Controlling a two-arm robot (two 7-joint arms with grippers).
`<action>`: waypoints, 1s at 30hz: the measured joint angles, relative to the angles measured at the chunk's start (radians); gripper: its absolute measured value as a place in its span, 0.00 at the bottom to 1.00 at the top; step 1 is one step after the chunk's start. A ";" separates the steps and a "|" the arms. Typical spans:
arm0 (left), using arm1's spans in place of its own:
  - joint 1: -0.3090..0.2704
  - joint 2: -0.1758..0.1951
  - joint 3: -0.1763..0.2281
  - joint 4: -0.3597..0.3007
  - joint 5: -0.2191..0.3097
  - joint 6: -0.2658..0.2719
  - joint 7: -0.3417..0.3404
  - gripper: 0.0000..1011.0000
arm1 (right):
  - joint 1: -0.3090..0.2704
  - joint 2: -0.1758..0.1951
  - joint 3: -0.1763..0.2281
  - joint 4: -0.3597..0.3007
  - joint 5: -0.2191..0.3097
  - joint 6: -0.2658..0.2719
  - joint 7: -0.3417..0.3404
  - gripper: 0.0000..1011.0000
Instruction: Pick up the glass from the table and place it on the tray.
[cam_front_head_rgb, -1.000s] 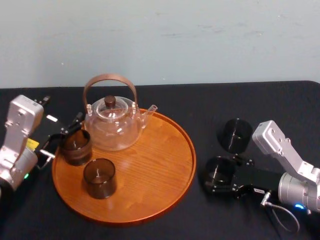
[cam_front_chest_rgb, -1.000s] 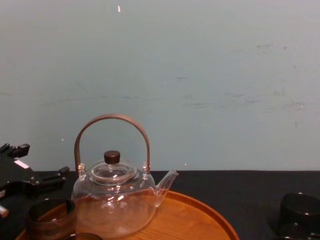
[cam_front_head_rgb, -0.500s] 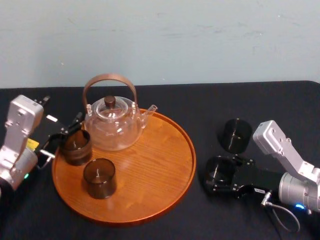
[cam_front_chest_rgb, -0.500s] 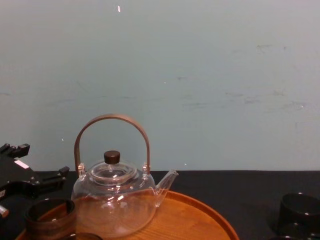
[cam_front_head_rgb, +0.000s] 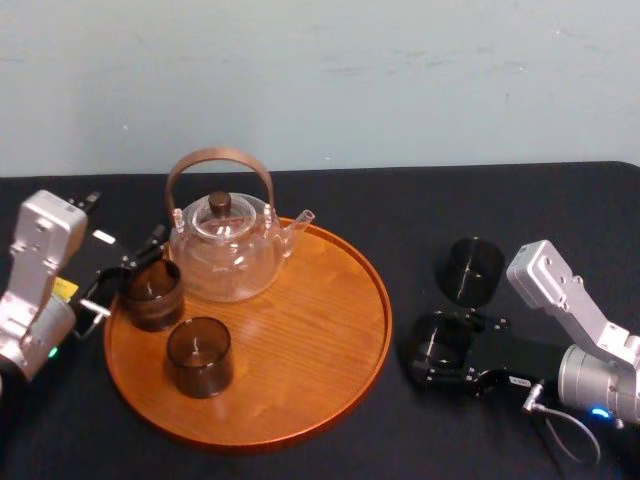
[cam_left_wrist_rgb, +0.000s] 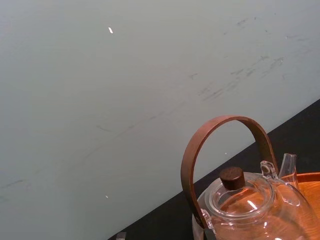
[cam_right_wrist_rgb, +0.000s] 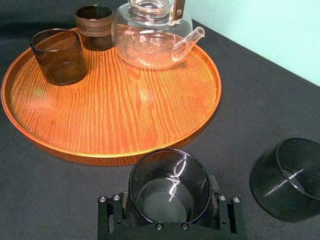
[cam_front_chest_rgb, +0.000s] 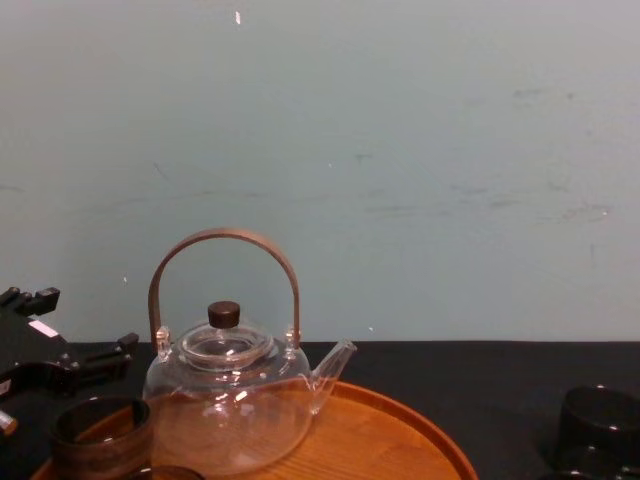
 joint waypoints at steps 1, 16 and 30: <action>0.000 0.000 0.000 0.000 0.000 0.000 0.000 0.99 | 0.000 0.000 0.000 0.000 0.000 0.000 0.000 0.90; 0.000 0.000 0.000 0.000 0.000 0.000 0.000 0.99 | -0.003 0.024 0.011 -0.028 0.024 -0.016 0.024 0.90; 0.000 0.000 0.000 0.000 0.000 0.000 0.000 0.99 | 0.060 0.053 0.003 -0.078 0.054 -0.021 0.059 0.90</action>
